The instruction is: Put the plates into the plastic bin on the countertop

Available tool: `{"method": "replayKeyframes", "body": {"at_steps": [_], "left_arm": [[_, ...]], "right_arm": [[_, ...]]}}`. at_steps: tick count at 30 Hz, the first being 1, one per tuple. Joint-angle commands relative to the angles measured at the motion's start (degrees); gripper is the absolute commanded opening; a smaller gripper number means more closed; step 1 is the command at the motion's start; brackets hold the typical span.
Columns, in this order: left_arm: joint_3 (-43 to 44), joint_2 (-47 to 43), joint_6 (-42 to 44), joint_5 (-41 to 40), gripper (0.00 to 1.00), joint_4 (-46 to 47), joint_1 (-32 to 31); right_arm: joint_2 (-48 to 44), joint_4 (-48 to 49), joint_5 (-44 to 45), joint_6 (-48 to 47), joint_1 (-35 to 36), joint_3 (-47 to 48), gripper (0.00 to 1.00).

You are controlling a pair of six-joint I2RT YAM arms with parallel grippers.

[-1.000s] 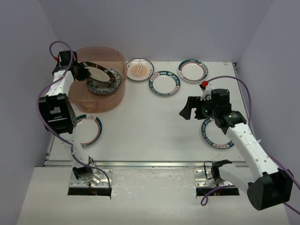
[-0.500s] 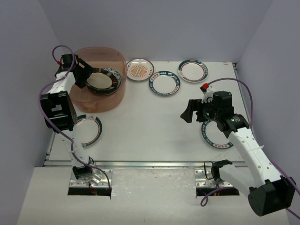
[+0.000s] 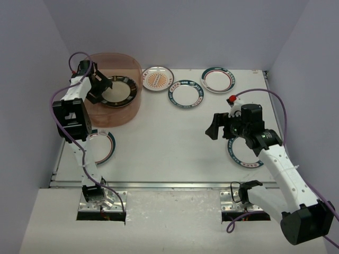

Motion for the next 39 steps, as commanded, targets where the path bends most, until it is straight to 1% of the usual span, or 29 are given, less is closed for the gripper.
{"method": "replayKeyframes", "body": {"at_steps": [1, 5, 7, 8, 9, 11, 13, 15, 17, 19, 21, 22, 24, 25, 26, 27, 29, 31, 33, 34, 35, 36, 37, 38, 39], "left_arm": [[0.73, -5.38, 3.76, -0.05, 1.00, 0.14, -0.81], [6.17, -2.47, 6.63, -0.54, 1.00, -5.41, -2.38], [5.91, -2.32, 7.42, 2.18, 1.00, -5.23, -2.48], [5.57, -2.50, 7.50, 2.44, 1.00, -5.16, -2.57], [5.32, -2.83, 7.59, 2.28, 1.00, -5.40, -2.73], [3.93, -5.35, 7.39, 1.41, 1.00, -5.13, -2.99], [2.32, -9.30, 7.22, 0.48, 1.00, -4.45, -3.18], [-0.68, -16.76, 6.88, -1.39, 1.00, -3.00, -3.80], [-4.64, -28.10, 6.93, -1.71, 1.00, -0.56, -4.78], [-10.31, -34.91, 7.46, -1.20, 1.00, 2.79, -6.63], [-18.98, -49.90, 8.76, 0.09, 1.00, 8.13, -9.97], [-23.39, -56.34, 9.35, 1.04, 1.00, 10.38, -10.92], [-30.33, -65.12, 10.14, 3.63, 1.00, 13.06, -11.10], [-35.90, -70.90, 8.87, 6.17, 1.00, 15.69, -11.16], [-39.88, -74.86, 8.41, 13.18, 1.00, 18.16, -11.18], [-43.86, -78.30, 8.14, 17.33, 1.00, 20.36, -11.13], [-49.21, -82.97, 7.97, 22.33, 1.00, 21.55, -11.18], [-51.47, -85.96, 9.45, 22.91, 1.00, 19.32, -11.18], [-52.55, -87.21, 10.96, 20.83, 1.00, 15.90, -11.18], [-53.16, -87.66, 11.85, 20.68, 1.00, 14.74, -11.18], [-53.70, -87.95, 12.51, 21.03, 1.00, 14.21, -11.18], [-54.11, -88.18, 12.88, 21.29, 1.00, 13.89, -11.18], [-54.33, -88.24, 13.21, 21.67, 1.00, 13.46, -11.18], [-54.57, -88.27, 13.43, 21.87, 1.00, 13.10, -11.18], [-54.93, -88.30, 13.60, 21.88, 1.00, 12.90, -11.18]], "right_arm": [[0.47, 3.26, 0.56, 0.58, 0.12, 0.62, 0.99], [3.53, 5.88, 2.05, 5.54, 0.12, -0.22, 0.99], [3.72, 8.03, 5.07, 10.14, 0.12, -2.46, 0.99], [3.04, 12.38, 5.84, 12.47, 0.12, -4.06, 0.99], [2.63, 14.70, 6.01, 15.43, 0.12, -7.59, 0.99], [2.79, 22.90, 5.08, 17.17, 0.04, -10.30, 0.99], [6.10, 27.48, 3.16, 18.92, 0.04, -11.44, 0.99], [12.03, 28.03, 1.08, 19.73, 0.04, -7.97, 0.99], [20.59, 32.48, -0.93, 21.20, -0.78, -4.35, 0.99], [29.12, 35.90, -4.71, 23.04, -1.90, -2.16, 0.99], [38.34, 42.83, -9.79, 27.35, -5.02, 2.21, 0.99], [41.73, 44.16, -10.51, 28.39, -6.08, 4.30, 0.99], [48.43, 43.72, -9.51, 29.85, -7.03, 9.66, 0.99], [52.87, 42.80, -7.44, 29.86, -7.15, 14.16, 0.99], [55.86, 41.89, -5.72, 29.97, -7.17, 18.74, 0.99], [58.91, 41.19, -4.10, 30.92, -7.26, 20.85, 0.99], [63.97, 39.19, -2.43, 32.70, -7.75, 24.73, 0.99], [67.97, 35.90, -0.23, 34.74, -8.34, 29.44, 0.98], [71.46, 35.16, 0.98, 35.71, -8.54, 31.87, 0.93], [73.60, 35.03, 1.07, 35.95, -8.62, 33.68, 0.86], [75.63, 34.54, 0.48, 35.99, -8.69, 35.65, 0.75], [77.28, 33.57, -0.35, 35.98, -8.76, 37.34, 0.62], [78.16, 33.29, -0.90, 35.82, -8.81, 37.90, 0.51], [78.63, 33.02, -1.07, 35.73, -8.84, 38.19, 0.45], [78.55, 33.46, -0.84, 35.79, -8.84, 37.49, 0.42]]}}
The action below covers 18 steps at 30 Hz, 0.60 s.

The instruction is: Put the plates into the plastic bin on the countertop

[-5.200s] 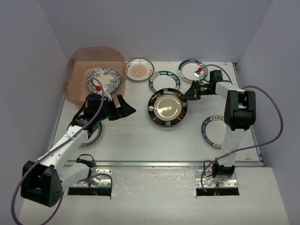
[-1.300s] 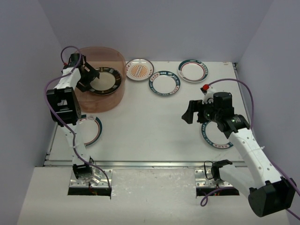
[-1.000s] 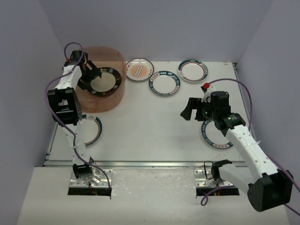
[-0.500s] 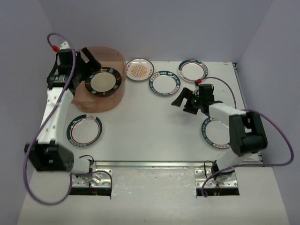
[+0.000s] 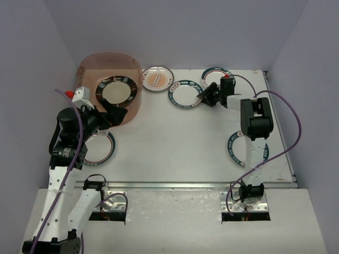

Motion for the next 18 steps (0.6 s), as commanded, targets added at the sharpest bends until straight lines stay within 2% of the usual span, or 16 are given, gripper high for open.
{"method": "replayKeyframes", "body": {"at_steps": [1, 2, 3, 4, 6, 10, 13, 17, 18], "left_arm": [[-0.36, -0.85, 2.85, 2.25, 1.00, -1.82, 0.28], [-0.87, -0.67, 2.85, 2.11, 1.00, -1.63, 0.28], [-1.86, -0.44, 2.85, 2.23, 1.00, -1.28, 0.28], [-2.23, -0.35, 2.80, 2.48, 1.00, -0.89, 0.28], [-4.19, 0.61, 2.47, 4.09, 1.00, 0.50, 0.28], [-8.21, 2.52, 0.46, 7.53, 1.00, 3.64, 0.28], [-11.26, 5.35, -2.40, 12.16, 1.00, 10.57, -1.20], [-13.21, 9.23, -4.86, 14.22, 1.00, 17.57, -3.55], [-13.55, 11.07, -5.28, 14.07, 1.00, 19.10, -4.71]], "right_arm": [[3.17, -2.42, 2.02, 0.66, -0.28, -0.60, 0.36], [3.17, -0.28, 1.63, 0.69, -0.28, -1.12, 0.35], [3.17, 1.01, 0.35, 0.34, -0.28, -1.53, 0.29], [3.12, 1.51, -0.97, 0.21, -0.28, -1.79, 0.22], [1.64, 2.21, -3.03, -2.49, -0.18, -2.88, 0.00], [-10.87, 1.78, 3.28, -7.09, 0.94, -15.05, 0.00], [-24.30, -3.88, 9.72, -15.19, 5.39, -23.77, 0.00], [-37.01, -6.04, 3.20, -18.77, 7.62, -30.25, 0.00], [-39.89, -7.48, -3.84, -20.05, 7.87, -32.02, 0.00]]}}
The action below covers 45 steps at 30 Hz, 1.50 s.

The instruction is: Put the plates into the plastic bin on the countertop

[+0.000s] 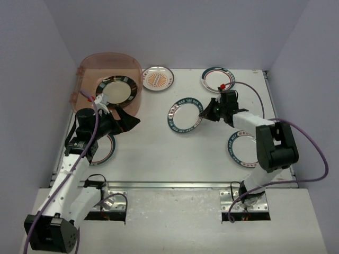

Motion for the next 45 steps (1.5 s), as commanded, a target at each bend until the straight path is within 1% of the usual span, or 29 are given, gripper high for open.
{"method": "replayKeyframes", "body": {"at_steps": [1, 2, 3, 4, 5, 6, 8, 9, 11, 13, 14, 16, 18, 19, 21, 22, 23, 24, 25, 26, 29, 31, 32, 33, 35, 37, 38, 40, 45], "left_arm": [[-1.63, 6.28, -3.35, 3.51, 1.00, 11.85, -3.94], [-1.68, 8.12, -3.40, 2.87, 1.00, 12.46, -4.99], [-1.47, 9.86, -3.47, 2.52, 1.00, 13.08, -6.44], [-1.22, 11.13, -3.48, 2.48, 1.00, 13.54, -7.29], [-1.19, 12.35, -3.32, 2.56, 1.00, 13.74, -7.92], [-0.81, 13.34, -3.15, 2.57, 1.00, 13.69, -8.53], [-0.52, 15.57, -3.33, 1.31, 1.00, 13.53, -8.76], [-0.44, 15.84, -3.39, 0.99, 1.00, 13.45, -8.84], [-0.32, 16.25, -3.39, 0.49, 0.98, 13.41, -8.88], [-0.02, 16.31, -3.10, 1.05, 0.87, 13.85, -8.97], [0.09, 16.37, -3.01, 1.48, 0.79, 14.03, -8.97], [0.40, 16.36, -2.87, 2.48, 0.56, 14.04, -8.97], [0.57, 16.07, -2.91, 4.66, 0.42, 14.27, -8.97], [0.54, 15.95, -2.86, 5.67, 0.38, 14.69, -9.00], [0.34, 15.84, -3.04, 9.14, 0.12, 15.92, -9.09], [0.56, 15.84, -3.09, 9.47, 0.08, 17.08, -9.17], [1.02, 15.84, -3.21, 10.28, 0.00, 17.28, -9.23], [1.52, 15.76, -3.30, 9.96, 0.00, 17.28, -9.23], [2.95, 15.54, -3.36, 7.45, 0.00, 14.13, -9.23], [4.83, 15.27, -3.53, 3.95, 0.00, 10.99, -9.13], [12.35, 15.05, -4.56, -8.61, 0.00, 3.07, -7.89], [19.10, 16.55, -5.06, -16.22, 0.00, -1.18, -4.64], [23.81, 17.26, -5.06, -17.49, 0.00, -2.52, -2.69], [23.86, 18.03, -5.23, -18.77, 0.00, -3.87, -0.66], [31.32, 20.83, -6.03, -21.62, 0.00, -6.51, 6.64], [34.28, 23.72, -7.25, -24.46, 0.00, -7.24, 9.77], [37.41, 27.19, -8.08, -28.51, 0.00, -7.80, 11.38], [42.30, 31.85, -9.04, -33.54, 0.00, -9.29, 13.32], [52.28, 46.77, -9.70, -36.81, 0.00, -11.13, 15.44]], "right_arm": [[-14.72, -6.47, -14.90, -11.02, 3.13, -5.84, 0.00], [-15.87, -7.22, -21.15, -11.77, 3.30, -6.42, 0.00], [-17.19, -6.55, -24.87, -11.10, 3.30, -7.80, 0.00], [-17.95, -0.57, -29.46, -9.94, 3.54, -9.11, 0.00], [-18.57, 0.19, -33.92, -8.19, 3.57, -10.48, 0.00], [-19.10, 7.50, -41.41, -5.83, 3.87, -12.49, 0.00], [-19.76, 15.95, -45.84, 2.12, 4.76, -14.12, 0.00], [-19.96, 18.81, -46.78, 3.19, 5.46, -14.44, 0.00], [-20.29, 19.21, -47.38, 3.37, 7.98, -13.54, 0.00], [-20.20, 20.83, -47.59, 4.47, 9.27, -13.40, 0.00], [-20.12, 22.47, -47.91, 5.74, 9.54, -13.79, 0.00], [-19.96, 26.39, -47.72, 8.90, 10.07, -14.07, 0.00], [-19.76, 25.71, -46.72, 9.27, 10.24, -13.55, 0.00], [-19.57, 25.46, -46.28, 9.24, 10.28, -13.29, 0.00], [-19.08, 25.38, -45.74, 9.79, 10.25, -12.62, 0.00], [-18.82, 25.76, -45.60, 10.04, 10.22, -12.44, 0.01], [-18.56, 26.20, -45.21, 10.66, 10.16, -12.25, 0.02], [-18.64, 25.87, -44.71, 10.42, 10.07, -12.33, 0.14], [-19.46, 24.61, -43.39, 9.87, 9.69, -12.66, 0.66], [-20.29, 22.34, -41.54, 8.77, 9.02, -12.96, 0.98], [-23.09, 12.62, -34.46, 3.52, 6.04, -13.56, 0.99], [-27.87, 4.71, -28.51, -2.58, 3.45, -13.74, 0.99], [-29.30, 0.15, -26.57, -3.83, 1.63, -13.83, 0.99], [-30.49, 0.11, -25.29, -4.51, 0.94, -14.00, 0.99], [-33.38, -2.22, -24.29, -5.47, -0.91, -15.21, 0.99], [-34.25, -2.95, -24.75, -6.02, -1.46, -15.47, 0.99], [-34.56, -3.55, -25.50, -6.52, -1.62, -15.44, 0.99], [-34.86, -3.67, -26.39, -6.57, -1.69, -15.76, 0.99], [-37.00, -3.67, -27.13, -7.14, -1.71, -17.36, 0.99]]}}
